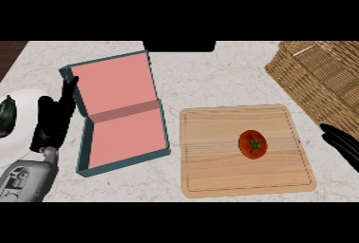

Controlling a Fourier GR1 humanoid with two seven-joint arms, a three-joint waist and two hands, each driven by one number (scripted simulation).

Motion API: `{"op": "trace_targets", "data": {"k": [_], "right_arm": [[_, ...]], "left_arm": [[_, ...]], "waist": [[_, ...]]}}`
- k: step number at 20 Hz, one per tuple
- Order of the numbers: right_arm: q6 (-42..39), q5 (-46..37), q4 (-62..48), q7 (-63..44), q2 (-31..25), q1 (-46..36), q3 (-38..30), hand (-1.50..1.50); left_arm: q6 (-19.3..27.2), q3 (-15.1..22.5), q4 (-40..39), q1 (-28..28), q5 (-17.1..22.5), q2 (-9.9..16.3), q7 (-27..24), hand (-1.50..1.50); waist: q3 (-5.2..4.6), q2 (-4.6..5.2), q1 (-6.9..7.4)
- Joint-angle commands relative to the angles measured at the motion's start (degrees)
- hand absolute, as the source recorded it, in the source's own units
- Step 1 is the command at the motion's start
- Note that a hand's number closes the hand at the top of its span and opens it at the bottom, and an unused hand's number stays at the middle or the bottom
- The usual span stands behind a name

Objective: Pick the tomato from the cutting board and place it in the basket

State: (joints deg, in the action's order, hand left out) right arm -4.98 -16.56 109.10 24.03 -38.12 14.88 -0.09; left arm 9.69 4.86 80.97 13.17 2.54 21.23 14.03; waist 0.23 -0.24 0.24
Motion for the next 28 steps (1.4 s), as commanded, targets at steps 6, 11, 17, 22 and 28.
{"op": "trace_targets", "data": {"k": [6,11,17,22,28], "right_arm": [[0.36,-10.50,-8.26,0.15,8.96,-7.30,5.58,-1.50],[-0.85,-13.31,-11.82,-0.89,12.48,-11.69,4.84,-1.50],[-1.72,-17.12,-9.88,-3.31,17.62,-12.86,6.00,-1.50],[-0.85,-20.85,-14.80,0.57,20.05,-13.21,6.90,-1.50],[-3.18,-21.52,-16.48,-0.57,20.74,-15.34,4.12,-1.50]], "left_arm": [[-1.94,-0.19,-2.66,-0.04,-2.70,-3.99,-0.79,0.00],[-6.86,-2.76,-2.63,-1.95,-1.80,-3.41,-2.93,0.00],[-6.25,-3.57,1.49,-3.89,-4.70,-5.60,-0.93,0.00],[-7.76,-5.98,-5.03,1.69,-5.98,-6.28,-2.26,0.00],[-6.85,-6.35,-6.61,0.83,-8.13,-9.13,-4.95,0.00]], "waist": [[-0.22,0.26,-0.22],[-0.23,0.23,-0.16],[-0.23,0.21,-0.19],[-0.23,0.25,-0.34],[-0.23,0.24,-0.36]]}}
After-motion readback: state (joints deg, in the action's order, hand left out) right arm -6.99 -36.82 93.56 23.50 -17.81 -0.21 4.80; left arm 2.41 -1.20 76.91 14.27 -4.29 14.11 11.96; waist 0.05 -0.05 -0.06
